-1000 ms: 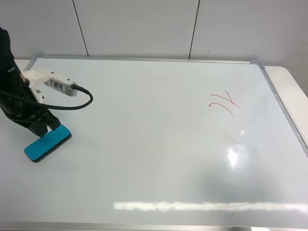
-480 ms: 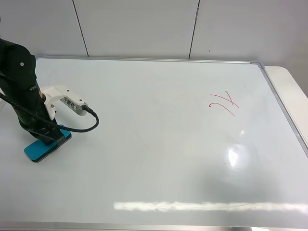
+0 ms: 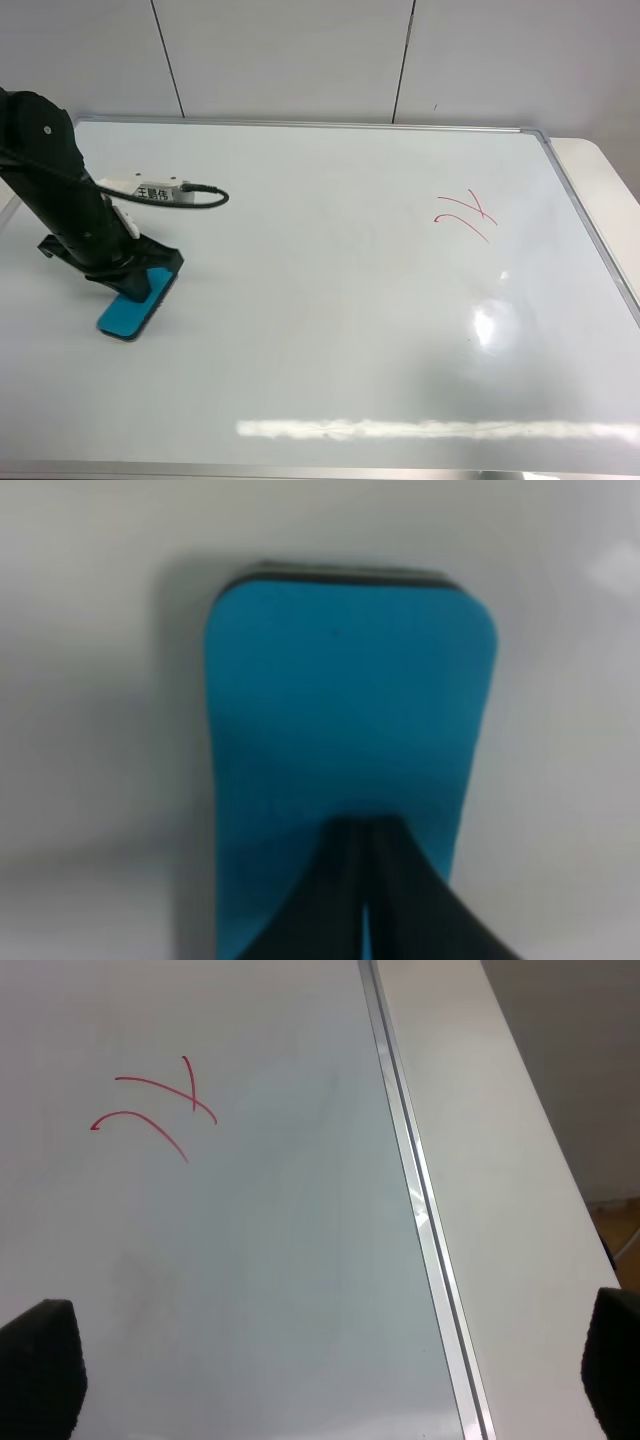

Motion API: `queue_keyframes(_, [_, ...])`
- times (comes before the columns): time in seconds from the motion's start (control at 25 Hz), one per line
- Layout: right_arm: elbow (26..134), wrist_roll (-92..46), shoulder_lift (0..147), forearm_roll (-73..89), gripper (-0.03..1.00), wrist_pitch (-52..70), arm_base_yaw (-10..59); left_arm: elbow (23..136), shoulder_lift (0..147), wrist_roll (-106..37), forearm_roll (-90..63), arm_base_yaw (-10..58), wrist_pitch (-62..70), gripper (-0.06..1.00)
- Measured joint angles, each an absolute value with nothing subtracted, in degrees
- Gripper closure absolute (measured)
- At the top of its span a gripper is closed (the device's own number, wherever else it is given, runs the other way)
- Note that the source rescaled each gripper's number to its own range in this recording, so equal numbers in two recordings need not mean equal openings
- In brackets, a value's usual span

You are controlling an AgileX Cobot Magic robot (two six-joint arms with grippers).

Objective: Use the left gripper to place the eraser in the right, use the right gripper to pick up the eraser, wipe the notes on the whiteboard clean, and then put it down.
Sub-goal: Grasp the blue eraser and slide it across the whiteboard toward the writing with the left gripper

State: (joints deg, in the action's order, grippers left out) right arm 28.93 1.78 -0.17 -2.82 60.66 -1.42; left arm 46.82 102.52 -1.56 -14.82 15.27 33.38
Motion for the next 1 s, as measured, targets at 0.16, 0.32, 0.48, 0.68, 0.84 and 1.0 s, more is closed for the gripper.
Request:
queue_keyframes(0.16, [28.9,1.8,-0.2,-2.8,-0.03,60.7,-1.4,46.8,103.1,4.8,-23.9,18.4,30.4,0.94])
queue_keyframes(0.32, [28.9,1.8,-0.2,-2.8,-0.03,60.7,-1.4,46.6,103.5,8.5,-31.2,23.0,25.8,0.94])
queue_keyframes(0.48, [28.9,1.8,-0.2,-2.8,-0.03,60.7,-1.4,46.5,104.8,9.0,-37.5,27.9,20.3,0.94])
queue_keyframes(0.68, [28.9,1.8,-0.2,-2.8,-0.03,60.7,-1.4,51.5,110.1,9.0,-45.8,33.5,20.8,0.94])
queue_keyframes(0.84, [28.9,1.8,-0.2,-2.8,-0.03,60.7,-1.4,58.6,115.1,9.0,-48.8,38.5,23.1,0.94])
queue_keyframes(1.0, [28.9,1.8,-0.2,-2.8,-0.03,60.7,-1.4,66.0,120.4,9.1,-53.9,43.1,23.0,0.94])
